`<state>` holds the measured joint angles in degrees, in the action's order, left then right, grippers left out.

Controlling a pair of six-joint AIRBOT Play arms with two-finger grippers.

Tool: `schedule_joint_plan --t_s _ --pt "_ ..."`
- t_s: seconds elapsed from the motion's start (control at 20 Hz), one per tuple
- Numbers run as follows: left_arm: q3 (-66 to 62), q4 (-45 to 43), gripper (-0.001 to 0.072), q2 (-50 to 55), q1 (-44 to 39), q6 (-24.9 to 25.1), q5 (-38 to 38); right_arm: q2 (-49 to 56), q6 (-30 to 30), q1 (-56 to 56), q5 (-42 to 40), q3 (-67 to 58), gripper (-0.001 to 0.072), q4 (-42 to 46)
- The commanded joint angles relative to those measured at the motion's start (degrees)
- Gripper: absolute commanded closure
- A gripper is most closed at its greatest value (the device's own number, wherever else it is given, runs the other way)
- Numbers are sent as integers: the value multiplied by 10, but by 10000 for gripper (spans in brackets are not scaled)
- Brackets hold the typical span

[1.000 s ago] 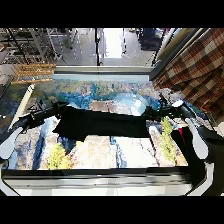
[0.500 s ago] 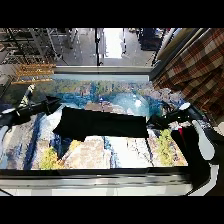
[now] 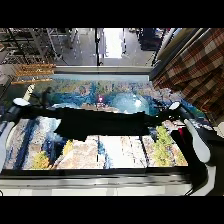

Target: Fold the clothes and pants, and hang the long-sleeved shirts on hangers.

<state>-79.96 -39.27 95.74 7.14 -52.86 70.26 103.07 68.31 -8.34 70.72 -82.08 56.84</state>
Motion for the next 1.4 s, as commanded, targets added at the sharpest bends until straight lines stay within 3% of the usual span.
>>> schedule_joint_plan --t_s 0.0,0.1,0.2,0.3,0.4,0.65,0.85,0.9,1.0,1.2,1.25,1.35 --pt "0 -123 700 9 -76 -69 -9 -83 48 -7 89 -5 695 253" --pt "0 -113 699 22 -122 -72 -14 -145 57 -28 109 -6 695 320" --pt "0 -113 700 39 -168 -72 -37 -204 70 -36 112 -12 695 325" --pt "0 -113 700 59 -197 -80 -93 -247 77 -8 109 -26 695 256" --pt "-1 -111 699 73 -210 -87 -129 -256 135 56 94 -41 695 157" --pt "-2 -109 699 37 -160 -86 -95 -188 273 282 -136 -40 695 122" --pt "-2 -108 699 -14 -84 -83 -45 -35 266 407 -295 -42 691 44" --pt "-2 -106 699 -21 -76 -77 -43 6 236 422 -299 -54 617 1" --pt "-2 -83 699 -25 -73 -52 -44 49 183 428 -235 -95 317 -39" --pt "-2 -52 699 -14 -112 -34 -63 -30 194 337 -149 -119 307 33" --pt "-2 -48 699 -8 -130 -32 -76 -60 198 300 -112 -119 284 52" --pt "-2 -46 699 5 -167 -33 -111 -108 199 226 -38 -106 166 75"
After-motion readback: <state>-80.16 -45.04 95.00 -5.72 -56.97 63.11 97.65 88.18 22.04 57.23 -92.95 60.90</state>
